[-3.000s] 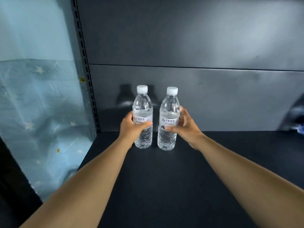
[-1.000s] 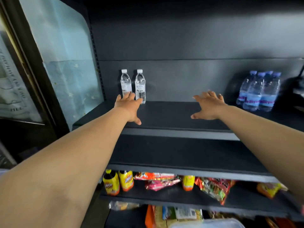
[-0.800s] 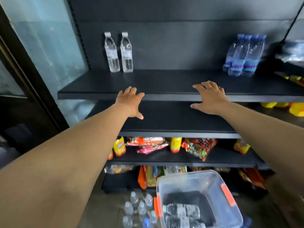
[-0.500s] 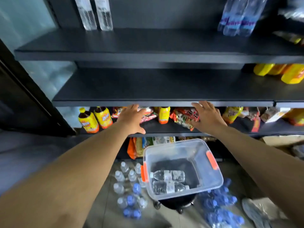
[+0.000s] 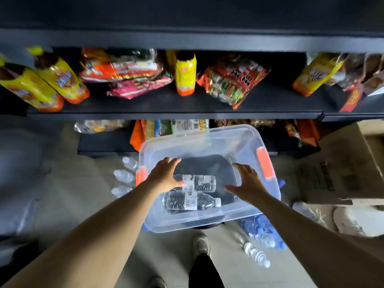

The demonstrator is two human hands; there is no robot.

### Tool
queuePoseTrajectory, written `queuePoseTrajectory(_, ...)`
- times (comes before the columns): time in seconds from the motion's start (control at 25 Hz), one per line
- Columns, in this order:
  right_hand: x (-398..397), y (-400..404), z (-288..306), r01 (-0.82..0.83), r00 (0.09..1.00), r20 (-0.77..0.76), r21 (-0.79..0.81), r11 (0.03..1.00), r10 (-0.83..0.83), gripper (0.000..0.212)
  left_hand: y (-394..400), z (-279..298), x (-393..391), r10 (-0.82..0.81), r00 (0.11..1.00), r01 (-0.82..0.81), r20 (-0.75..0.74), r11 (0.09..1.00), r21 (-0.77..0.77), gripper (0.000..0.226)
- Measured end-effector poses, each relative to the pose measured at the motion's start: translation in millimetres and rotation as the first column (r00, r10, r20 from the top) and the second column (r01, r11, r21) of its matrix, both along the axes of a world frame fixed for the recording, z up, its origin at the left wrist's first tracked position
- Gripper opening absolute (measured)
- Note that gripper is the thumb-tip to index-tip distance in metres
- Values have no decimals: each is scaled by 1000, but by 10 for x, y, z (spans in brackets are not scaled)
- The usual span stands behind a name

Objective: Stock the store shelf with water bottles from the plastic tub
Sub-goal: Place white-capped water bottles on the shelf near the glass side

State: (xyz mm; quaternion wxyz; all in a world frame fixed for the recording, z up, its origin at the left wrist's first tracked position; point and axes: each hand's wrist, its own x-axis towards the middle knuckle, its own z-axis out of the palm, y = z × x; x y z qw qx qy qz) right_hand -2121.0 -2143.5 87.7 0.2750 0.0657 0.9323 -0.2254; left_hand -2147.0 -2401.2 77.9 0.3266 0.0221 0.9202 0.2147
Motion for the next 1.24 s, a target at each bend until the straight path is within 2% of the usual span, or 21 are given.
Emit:
queuePoseTrajectory(0.12,21,6,-638,157,971,200,-108,982,-133,90,109,-608,-36,66,995,-67,71,998,12,87)
queuePoseTrajectory(0.2,-15,-40,-927,267,908,375,-180,947,-185,91,130,-899,-72,73,992,-72,104,997,-13,86)
queuePoseTrajectory(0.28,-70,-89,-1171,271,848,512,-201,941,-135,81,128,-1138,-106,82,989,-77,126,996,-48,86)
queuePoseTrajectory(0.36,-114,-133,-1355,243,812,581,-239,940,-63,63,111,-1279,-122,74,986,-64,148,995,-74,85)
queuePoseTrajectory(0.44,-131,-142,-1509,239,786,617,-245,939,-39,54,100,-1364,-126,45,986,-28,164,994,-103,83)
queuePoseTrajectory(0.56,-95,-117,-1673,289,721,688,-192,938,-81,71,74,-1429,-137,29,986,-6,166,991,-133,82)
queuePoseTrajectory(0.68,-63,-123,-1780,325,651,758,-222,919,-47,56,48,-1454,-152,12,984,16,178,987,-157,84)
queuePoseTrajectory(0.76,-58,-133,-1803,328,624,782,-249,911,-11,55,42,-1459,-165,-7,984,38,178,984,-175,84)
queuePoseTrajectory(0.96,-76,-97,-1757,416,624,781,-288,862,-40,41,16,-1460,-257,31,951,17,308,988,-152,79)
queuePoseTrajectory(1.12,-122,-69,-1649,502,638,766,-335,798,-80,30,27,-1401,-262,124,928,-106,351,992,-70,58)
queuePoseTrajectory(1.24,-162,-65,-1523,538,652,752,-369,758,-97,36,33,-1353,-290,213,896,-231,390,973,-2,83)
